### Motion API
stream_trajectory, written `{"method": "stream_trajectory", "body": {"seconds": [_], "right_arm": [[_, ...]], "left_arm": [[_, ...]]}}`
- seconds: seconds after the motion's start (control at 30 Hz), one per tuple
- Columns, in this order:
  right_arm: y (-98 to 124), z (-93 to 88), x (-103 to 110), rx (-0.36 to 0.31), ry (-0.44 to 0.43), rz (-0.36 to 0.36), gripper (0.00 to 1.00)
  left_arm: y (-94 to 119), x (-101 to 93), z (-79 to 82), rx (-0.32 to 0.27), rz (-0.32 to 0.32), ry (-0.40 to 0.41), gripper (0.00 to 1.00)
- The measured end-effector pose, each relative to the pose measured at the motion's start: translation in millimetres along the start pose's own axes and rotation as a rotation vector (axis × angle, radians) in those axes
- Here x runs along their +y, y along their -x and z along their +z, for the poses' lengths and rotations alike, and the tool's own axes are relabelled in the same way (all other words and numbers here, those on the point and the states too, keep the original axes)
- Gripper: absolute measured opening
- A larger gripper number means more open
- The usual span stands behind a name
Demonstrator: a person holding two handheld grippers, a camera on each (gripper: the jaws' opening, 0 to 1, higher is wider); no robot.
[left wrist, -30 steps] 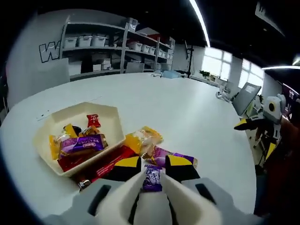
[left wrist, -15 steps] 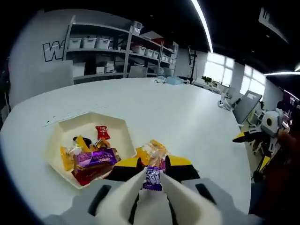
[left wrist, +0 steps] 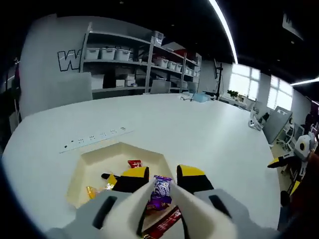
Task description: Place the target food into the container with the food tongs after gripping and lifting it, then release it inside without dropping or visibly crushing the food.
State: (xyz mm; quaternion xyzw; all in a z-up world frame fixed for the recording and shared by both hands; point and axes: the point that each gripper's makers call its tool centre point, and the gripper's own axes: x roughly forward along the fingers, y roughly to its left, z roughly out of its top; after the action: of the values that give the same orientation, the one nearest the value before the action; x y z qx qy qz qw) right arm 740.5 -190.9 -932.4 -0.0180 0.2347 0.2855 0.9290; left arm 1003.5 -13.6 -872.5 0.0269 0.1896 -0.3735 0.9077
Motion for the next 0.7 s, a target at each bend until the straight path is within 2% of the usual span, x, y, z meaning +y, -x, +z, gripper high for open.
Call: {"method": "stream_trajectory", "body": {"seconds": [0.03,0.07,0.43,0.7], "right_arm": [[0.1,-0.4,-0.1,0.001,-0.001,0.0,0.91],[0.1,-0.5,-0.2,0.0,-0.001,-0.001,0.91],[-1.6,2.4,3.9,-0.001,0.01,0.008,0.91],[-0.7,3.3,7.4,-0.002,0.018,0.015,0.91]], "left_arm": [[0.1,-2.4,-0.1,0.001,-0.013,0.005,0.22],[0.9,-0.9,1.8,-0.014,0.004,-0.009,0.22],[12.9,-1.7,4.0,-0.004,0.003,-0.032,0.22],[22.7,-2.1,-1.9,0.007,0.003,-0.042,0.23]]}}
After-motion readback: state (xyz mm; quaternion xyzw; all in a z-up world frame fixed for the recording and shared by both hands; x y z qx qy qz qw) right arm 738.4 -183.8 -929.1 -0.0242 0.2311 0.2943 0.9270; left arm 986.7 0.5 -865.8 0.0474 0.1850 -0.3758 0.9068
